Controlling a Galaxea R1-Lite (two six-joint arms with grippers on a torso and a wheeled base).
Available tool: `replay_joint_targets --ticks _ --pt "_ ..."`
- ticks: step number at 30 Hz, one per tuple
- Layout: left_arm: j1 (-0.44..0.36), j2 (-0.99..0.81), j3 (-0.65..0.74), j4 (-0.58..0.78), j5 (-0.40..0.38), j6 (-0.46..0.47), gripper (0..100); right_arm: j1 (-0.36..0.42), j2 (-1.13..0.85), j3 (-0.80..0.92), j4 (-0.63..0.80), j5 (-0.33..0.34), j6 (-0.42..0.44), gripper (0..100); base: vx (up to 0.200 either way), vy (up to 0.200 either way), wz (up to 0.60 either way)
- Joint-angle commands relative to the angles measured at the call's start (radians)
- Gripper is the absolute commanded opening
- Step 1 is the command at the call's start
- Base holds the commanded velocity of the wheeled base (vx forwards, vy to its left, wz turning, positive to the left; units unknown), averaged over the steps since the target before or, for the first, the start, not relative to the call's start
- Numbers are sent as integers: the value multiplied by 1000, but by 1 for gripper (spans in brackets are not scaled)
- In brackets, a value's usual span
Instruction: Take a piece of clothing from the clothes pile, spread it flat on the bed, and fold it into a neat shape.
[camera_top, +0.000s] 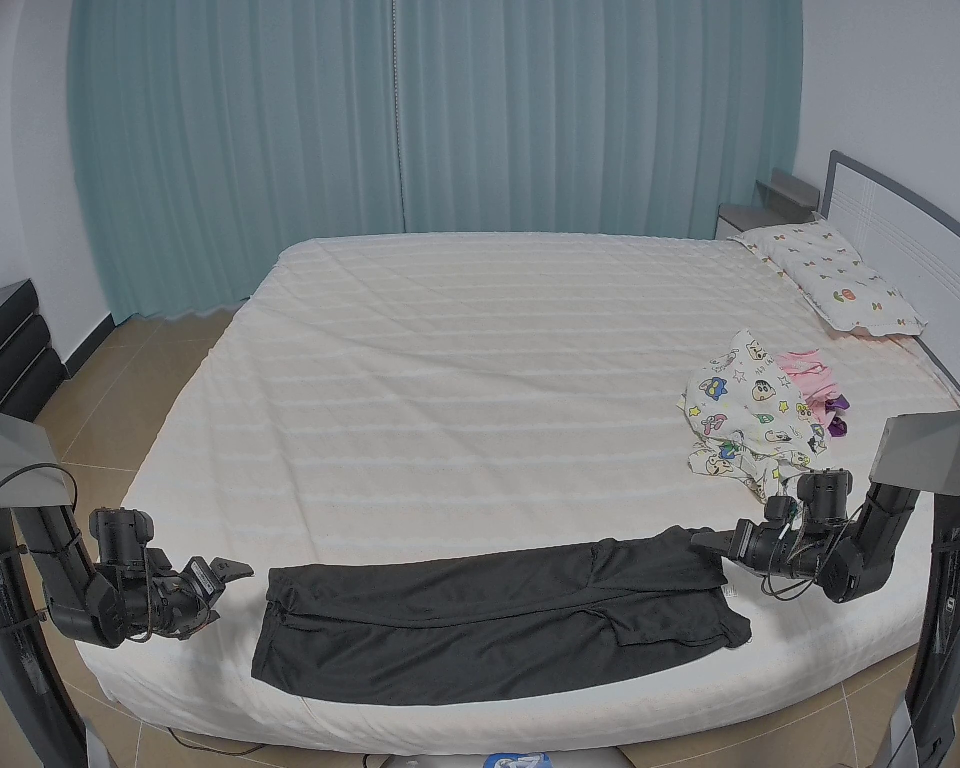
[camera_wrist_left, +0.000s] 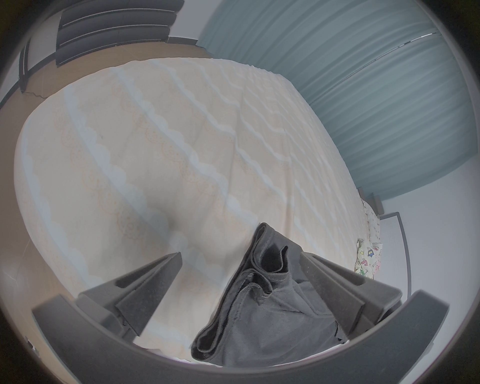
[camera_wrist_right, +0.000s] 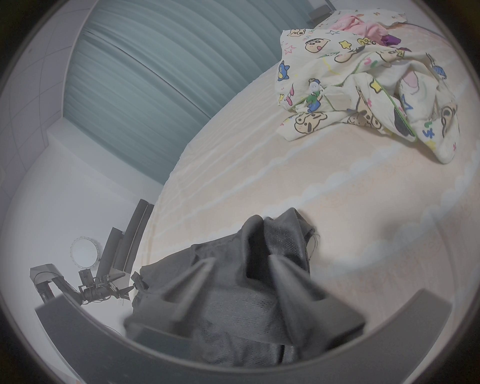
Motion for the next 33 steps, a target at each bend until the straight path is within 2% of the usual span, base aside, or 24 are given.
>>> replay_joint_targets --ticks 1,4,7,11,13,20,28,29,33 --pt "-16 -60 -13 1 2 -64 100 -3 -61 13 4 2 12 100 0 0 0" --pt "-78 -112 -32 13 13 -178 100 5 -89 55 -1 -18 30 100 0 0 0" --pt "-147 -121 -35 18 33 -218 100 13 -106 92 -2 -75 51 100 0 0 0" --pt "-216 -110 -55 39 134 -225 100 22 -107 116 -25 -105 105 100 0 0 0" --pt "-265 -73 -70 48 229 -228 100 28 -107 144 -64 -130 136 100 0 0 0" --pt "-346 14 -106 53 383 -228 100 51 -107 182 -104 -176 150 100 0 0 0" --pt "-375 57 -148 100 437 -228 100 54 -107 184 -104 -177 150 100 0 0 0" --pt "-375 59 -148 114 449 -227 0 54 -107 184 -104 -177 150 100 0 0 0" --pt "-377 49 -138 183 464 -211 0 54 -107 185 -104 -179 150 100 0 0 0"
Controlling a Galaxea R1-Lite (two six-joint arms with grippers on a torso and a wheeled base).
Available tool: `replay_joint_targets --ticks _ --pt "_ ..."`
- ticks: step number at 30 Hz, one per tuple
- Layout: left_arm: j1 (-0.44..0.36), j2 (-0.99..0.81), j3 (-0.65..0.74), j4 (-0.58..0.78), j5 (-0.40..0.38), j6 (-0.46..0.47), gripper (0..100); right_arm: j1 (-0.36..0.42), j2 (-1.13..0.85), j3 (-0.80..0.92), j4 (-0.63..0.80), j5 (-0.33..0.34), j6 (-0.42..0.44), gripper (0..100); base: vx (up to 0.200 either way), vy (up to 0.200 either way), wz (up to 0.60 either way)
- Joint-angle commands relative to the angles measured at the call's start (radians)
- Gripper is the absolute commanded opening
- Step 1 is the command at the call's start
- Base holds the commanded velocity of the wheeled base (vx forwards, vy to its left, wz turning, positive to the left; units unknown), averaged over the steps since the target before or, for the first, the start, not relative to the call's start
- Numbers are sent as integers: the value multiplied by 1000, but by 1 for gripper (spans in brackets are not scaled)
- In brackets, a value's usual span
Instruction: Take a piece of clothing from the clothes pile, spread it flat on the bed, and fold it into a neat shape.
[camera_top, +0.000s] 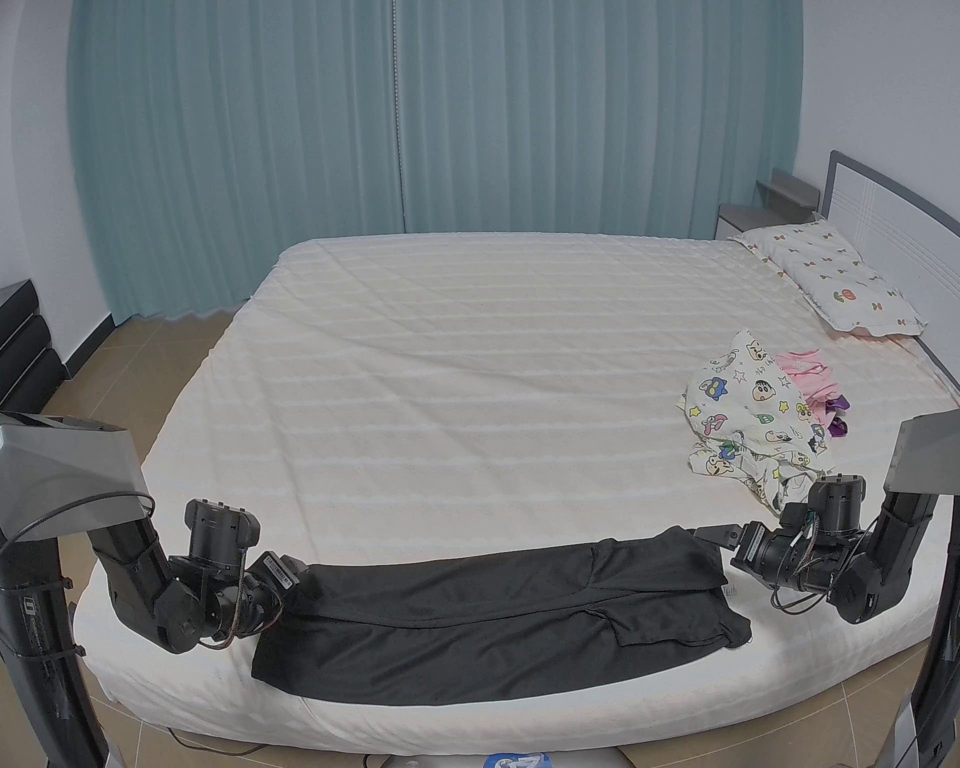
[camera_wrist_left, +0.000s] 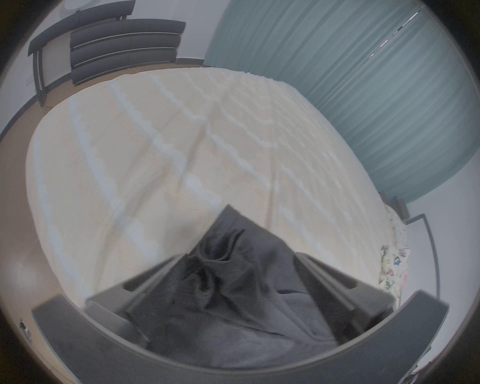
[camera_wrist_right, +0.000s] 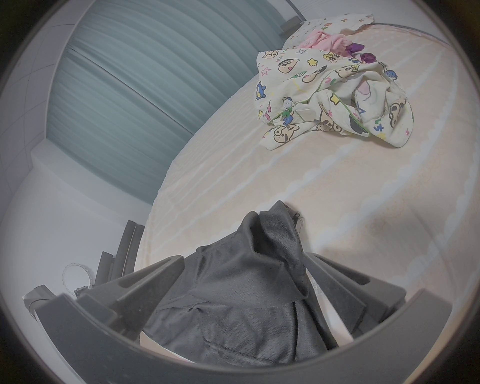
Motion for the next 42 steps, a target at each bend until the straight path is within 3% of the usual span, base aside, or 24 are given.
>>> replay_joint_targets --ticks 1,5,19,20,26,32,38,42 --pt "-4 8 7 35 6 12 0 1 0 2 0 0 -1 100 0 0 0" --pt "6 -33 16 100 33 33 0 1 -6 7 0 -2 -1 100 0 0 0" --pt "9 31 48 89 54 53 0 1 -23 35 1 -9 -2 100 0 0 0" --pt "9 33 45 87 49 51 100 1 -25 36 1 -9 -4 100 0 0 0" --pt "15 -25 57 73 48 51 100 22 -43 45 1 -11 -1 100 0 0 0" --pt "104 -156 40 81 31 55 100 56 -40 55 0 -42 19 100 0 0 0" --pt "147 -162 -65 113 -66 120 100 81 -48 59 -5 -51 136 100 0 0 0" --pt "144 -88 -153 189 -132 194 100 76 -39 73 -28 -49 148 100 0 0 0"
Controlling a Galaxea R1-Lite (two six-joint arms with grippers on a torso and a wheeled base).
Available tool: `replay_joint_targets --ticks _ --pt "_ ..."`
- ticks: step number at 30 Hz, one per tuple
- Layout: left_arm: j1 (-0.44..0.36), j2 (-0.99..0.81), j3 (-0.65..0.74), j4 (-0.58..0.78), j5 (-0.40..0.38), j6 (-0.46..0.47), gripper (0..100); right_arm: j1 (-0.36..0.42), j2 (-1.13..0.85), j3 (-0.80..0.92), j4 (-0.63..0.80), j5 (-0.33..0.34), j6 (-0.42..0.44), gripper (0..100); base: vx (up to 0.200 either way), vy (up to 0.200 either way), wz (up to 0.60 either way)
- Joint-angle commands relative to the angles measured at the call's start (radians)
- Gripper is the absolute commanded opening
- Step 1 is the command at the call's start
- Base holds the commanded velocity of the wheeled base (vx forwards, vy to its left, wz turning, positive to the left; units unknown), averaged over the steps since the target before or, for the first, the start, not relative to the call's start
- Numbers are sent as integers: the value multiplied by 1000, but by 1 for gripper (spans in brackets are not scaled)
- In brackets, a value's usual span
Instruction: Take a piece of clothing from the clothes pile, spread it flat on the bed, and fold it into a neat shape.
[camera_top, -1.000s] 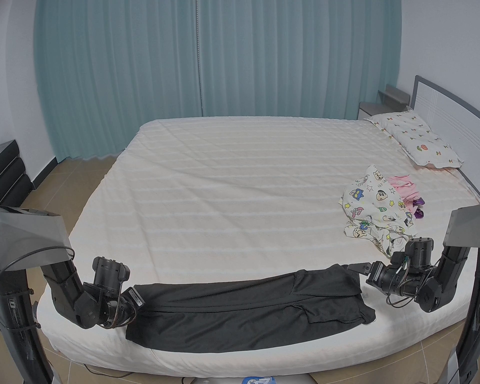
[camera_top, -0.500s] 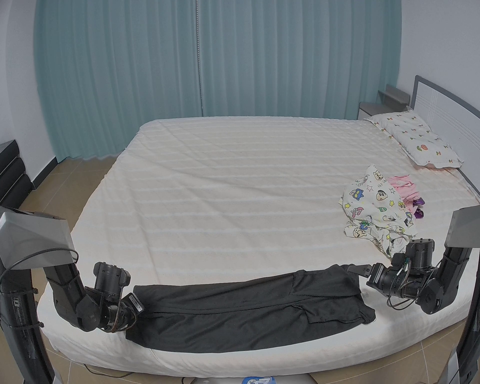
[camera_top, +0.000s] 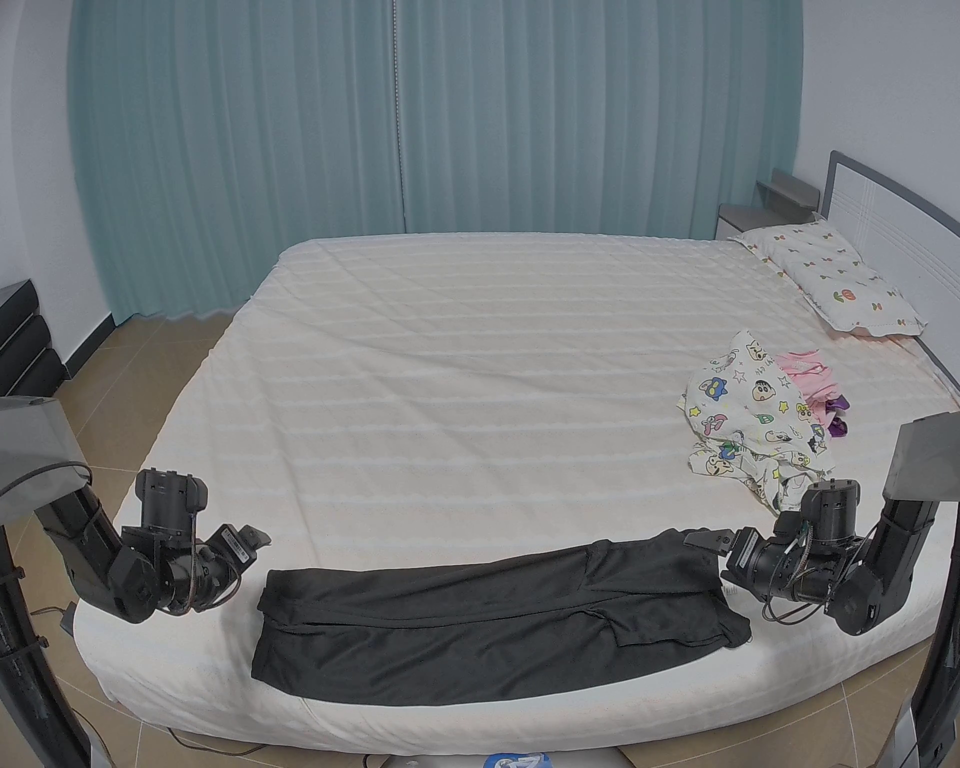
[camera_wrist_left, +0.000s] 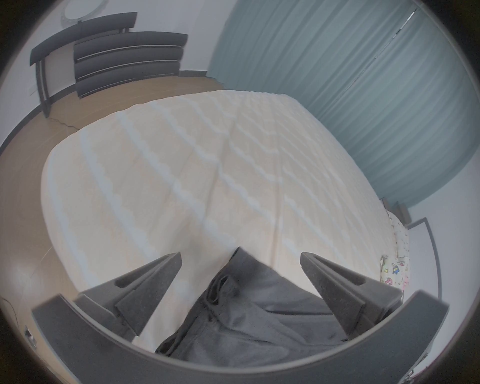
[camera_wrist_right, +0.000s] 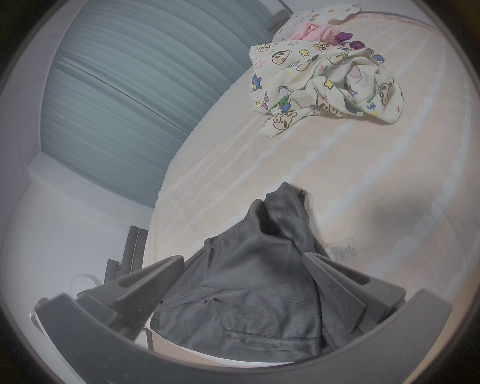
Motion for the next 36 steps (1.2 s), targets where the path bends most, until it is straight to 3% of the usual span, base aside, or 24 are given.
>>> replay_joint_targets --ticks 1,8,22,23,36 --pt "5 74 -124 81 -60 79 100 1 8 19 -28 0 21 100 0 0 0" --pt "-5 168 -207 115 -139 115 100 -1 12 41 -64 1 23 100 0 0 0" --pt "-13 211 -208 107 -150 114 100 6 21 36 -67 4 23 100 0 0 0" --pt "-13 213 -205 107 -150 114 0 6 19 36 -67 4 23 100 0 0 0" --pt "10 206 -178 108 -132 86 0 6 13 38 -67 6 24 100 0 0 0"
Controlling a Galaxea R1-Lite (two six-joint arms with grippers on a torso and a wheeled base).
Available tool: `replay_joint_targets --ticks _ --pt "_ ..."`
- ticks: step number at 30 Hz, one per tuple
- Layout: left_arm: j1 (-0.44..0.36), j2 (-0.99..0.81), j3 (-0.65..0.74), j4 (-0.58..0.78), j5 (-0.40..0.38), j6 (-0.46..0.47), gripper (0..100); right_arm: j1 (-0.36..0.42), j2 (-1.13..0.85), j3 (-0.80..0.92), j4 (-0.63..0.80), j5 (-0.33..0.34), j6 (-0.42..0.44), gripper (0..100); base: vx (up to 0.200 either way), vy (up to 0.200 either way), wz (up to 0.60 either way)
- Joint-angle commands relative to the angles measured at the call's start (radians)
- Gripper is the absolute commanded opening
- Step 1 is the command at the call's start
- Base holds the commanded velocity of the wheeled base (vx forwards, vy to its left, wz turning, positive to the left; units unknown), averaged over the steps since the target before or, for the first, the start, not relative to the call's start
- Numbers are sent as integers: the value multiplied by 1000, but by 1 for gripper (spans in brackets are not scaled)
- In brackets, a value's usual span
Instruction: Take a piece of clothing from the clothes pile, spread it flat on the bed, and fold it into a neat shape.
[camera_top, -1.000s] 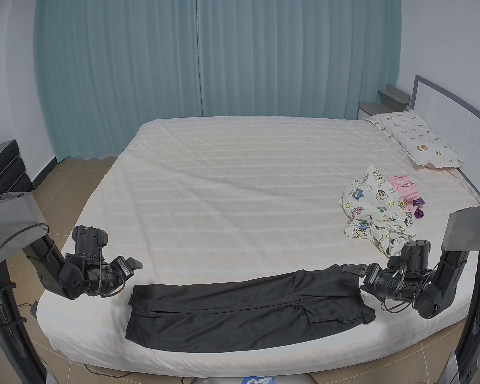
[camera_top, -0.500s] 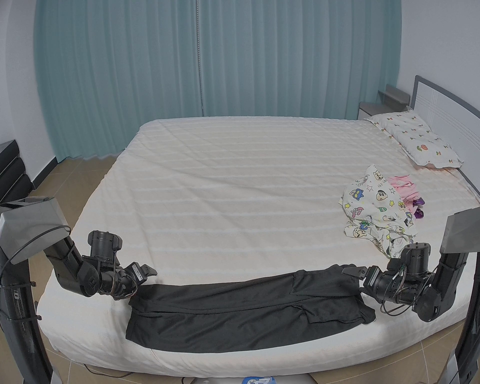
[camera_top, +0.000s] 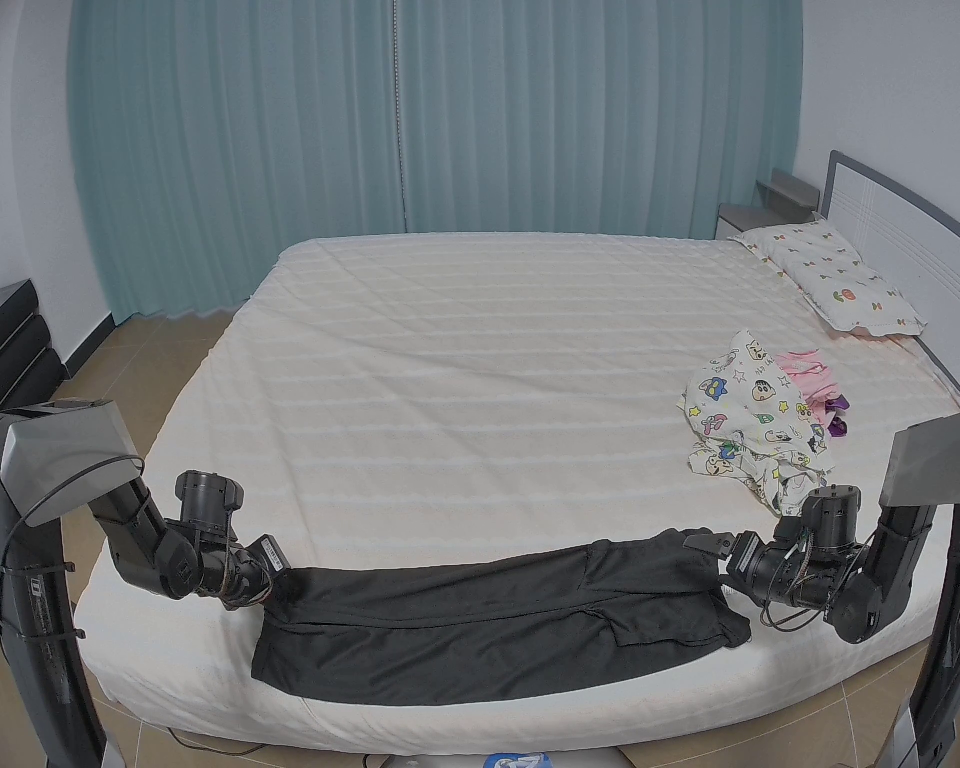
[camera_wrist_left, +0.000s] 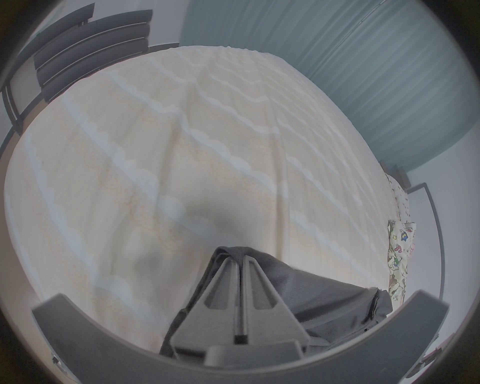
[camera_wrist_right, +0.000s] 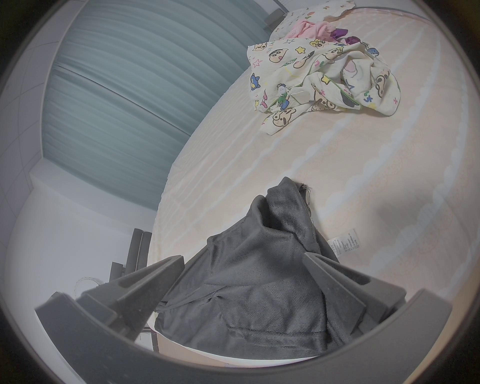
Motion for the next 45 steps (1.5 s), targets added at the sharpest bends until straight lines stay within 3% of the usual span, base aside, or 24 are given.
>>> replay_joint_targets --ticks 1,6,10,19,20,29,37,45 --pt "7 -8 8 -3 9 -29 0 0 -4 1 0 1 0 100 0 0 0" --pt "18 -28 5 -17 14 -89 0 -1 -6 2 0 1 0 100 0 0 0" --pt "30 -23 8 -117 11 -167 0 -1 -6 2 0 1 0 100 0 0 0" --pt "42 2 7 -130 5 -174 0 0 -3 2 0 1 0 100 0 0 0" --pt "42 3 7 -129 5 -171 100 2 -3 2 0 2 2 100 0 0 0" --pt "44 -8 16 -130 2 -174 100 2 -7 7 0 1 23 100 0 0 0" --pt "37 -238 120 -126 -55 -161 100 5 -27 48 -40 2 22 100 0 0 0" --pt "27 -256 238 -124 -67 -115 100 14 -23 82 -85 4 22 100 0 0 0"
